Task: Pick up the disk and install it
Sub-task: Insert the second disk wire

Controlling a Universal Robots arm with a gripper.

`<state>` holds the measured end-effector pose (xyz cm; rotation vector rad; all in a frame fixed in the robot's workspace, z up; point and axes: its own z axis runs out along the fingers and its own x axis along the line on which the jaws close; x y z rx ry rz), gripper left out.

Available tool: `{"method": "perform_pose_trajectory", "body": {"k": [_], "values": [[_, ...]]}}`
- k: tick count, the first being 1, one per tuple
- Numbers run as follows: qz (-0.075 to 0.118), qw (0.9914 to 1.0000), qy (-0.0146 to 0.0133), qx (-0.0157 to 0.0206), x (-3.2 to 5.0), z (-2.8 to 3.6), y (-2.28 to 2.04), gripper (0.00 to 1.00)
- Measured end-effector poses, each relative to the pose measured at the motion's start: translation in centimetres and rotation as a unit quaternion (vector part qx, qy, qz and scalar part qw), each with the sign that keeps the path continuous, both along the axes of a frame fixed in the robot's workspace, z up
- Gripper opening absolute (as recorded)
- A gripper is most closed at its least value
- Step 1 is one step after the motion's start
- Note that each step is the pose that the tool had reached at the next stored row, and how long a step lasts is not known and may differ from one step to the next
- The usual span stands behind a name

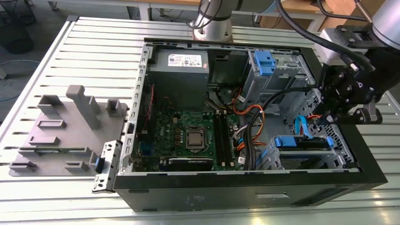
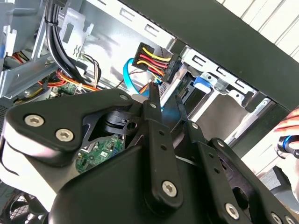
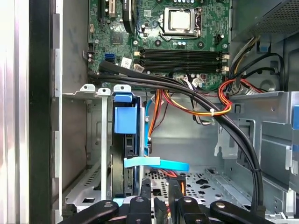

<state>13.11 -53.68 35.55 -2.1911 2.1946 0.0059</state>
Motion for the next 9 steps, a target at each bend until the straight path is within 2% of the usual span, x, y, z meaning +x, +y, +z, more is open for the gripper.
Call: {"method": "perform_pose_trajectory", "body": {"k": [6, 7, 8, 9], "values": [[0.000, 1.00000, 0.0000, 0.0000, 0.04, 0.00, 0.00, 0.29], [0.000, 1.00000, 0.0000, 0.0000, 0.05, 0.00, -0.01, 0.30], [0.000, 1.00000, 0.0000, 0.0000, 0.06, 0.00, 0.00, 0.36], [0.000, 1.00000, 0.0000, 0.0000, 0.06, 0.00, -0.01, 0.36]]}}
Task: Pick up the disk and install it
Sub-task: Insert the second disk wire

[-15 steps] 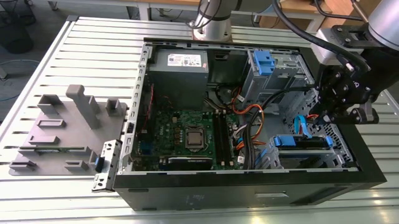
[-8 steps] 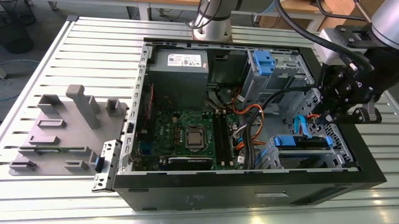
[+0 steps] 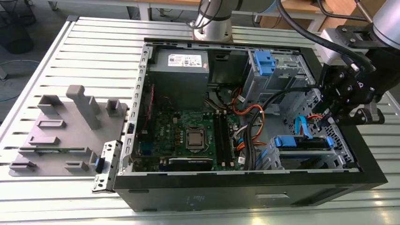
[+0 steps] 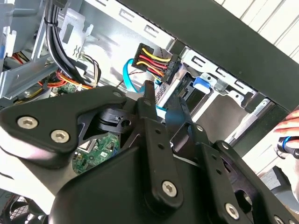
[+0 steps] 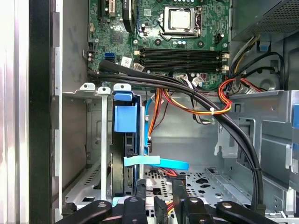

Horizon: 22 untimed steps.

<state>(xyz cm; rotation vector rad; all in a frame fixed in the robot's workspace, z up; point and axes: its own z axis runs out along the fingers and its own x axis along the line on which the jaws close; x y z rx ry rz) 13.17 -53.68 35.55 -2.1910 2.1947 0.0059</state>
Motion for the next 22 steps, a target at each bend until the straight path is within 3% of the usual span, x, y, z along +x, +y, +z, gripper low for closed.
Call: {"method": "perform_pose_trajectory", "body": {"k": [16, 22], "values": [[0.001, 1.00000, 0.0003, -0.0001, 1.24, -0.48, 0.03, 0.36], [0.001, 1.00000, 0.0022, -0.0016, 1.82, -0.67, 0.06, 0.36]]}}
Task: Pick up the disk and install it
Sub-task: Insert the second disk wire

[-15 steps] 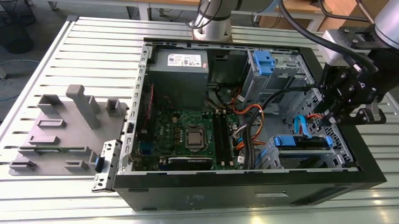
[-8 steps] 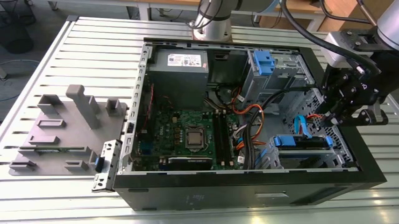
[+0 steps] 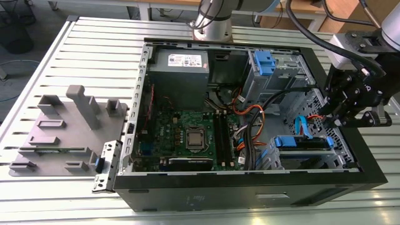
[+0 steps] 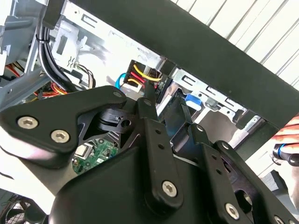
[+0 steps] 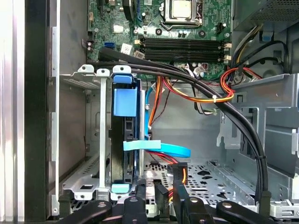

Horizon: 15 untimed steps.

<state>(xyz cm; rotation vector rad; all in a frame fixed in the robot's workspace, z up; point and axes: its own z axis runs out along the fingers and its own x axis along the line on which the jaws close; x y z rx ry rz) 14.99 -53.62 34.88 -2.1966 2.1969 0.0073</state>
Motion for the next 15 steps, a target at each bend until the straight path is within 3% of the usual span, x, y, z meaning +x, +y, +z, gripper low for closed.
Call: {"method": "perform_pose_trajectory", "body": {"k": [7, 15], "values": [[0.001, 1.00000, 0.0019, -0.0004, 0.60, -0.15, 0.12, 0.36], [0.001, 1.00000, 0.0027, -0.0006, 0.75, -0.15, 0.16, 0.36]]}}
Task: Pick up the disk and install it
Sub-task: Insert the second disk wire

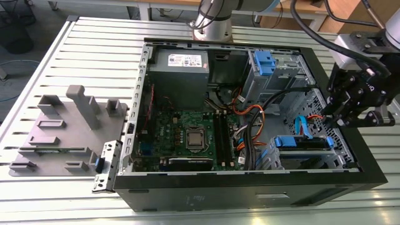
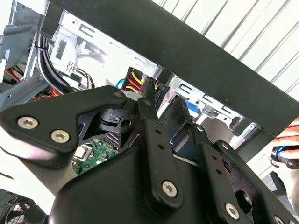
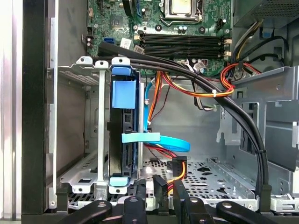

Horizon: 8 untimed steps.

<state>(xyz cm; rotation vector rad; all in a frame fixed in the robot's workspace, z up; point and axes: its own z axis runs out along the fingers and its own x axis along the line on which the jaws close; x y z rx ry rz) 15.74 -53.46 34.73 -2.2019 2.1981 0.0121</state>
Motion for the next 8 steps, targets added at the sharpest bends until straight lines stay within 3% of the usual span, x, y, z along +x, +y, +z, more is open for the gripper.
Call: {"method": "perform_pose_trajectory", "body": {"k": [3, 8], "values": [[0.000, 1.00000, 0.0015, 0.0001, 0.14, -0.01, 0.00, 0.36], [0.000, 1.00000, 0.0016, 0.0001, 0.15, -0.01, 0.00, 0.36]]}}
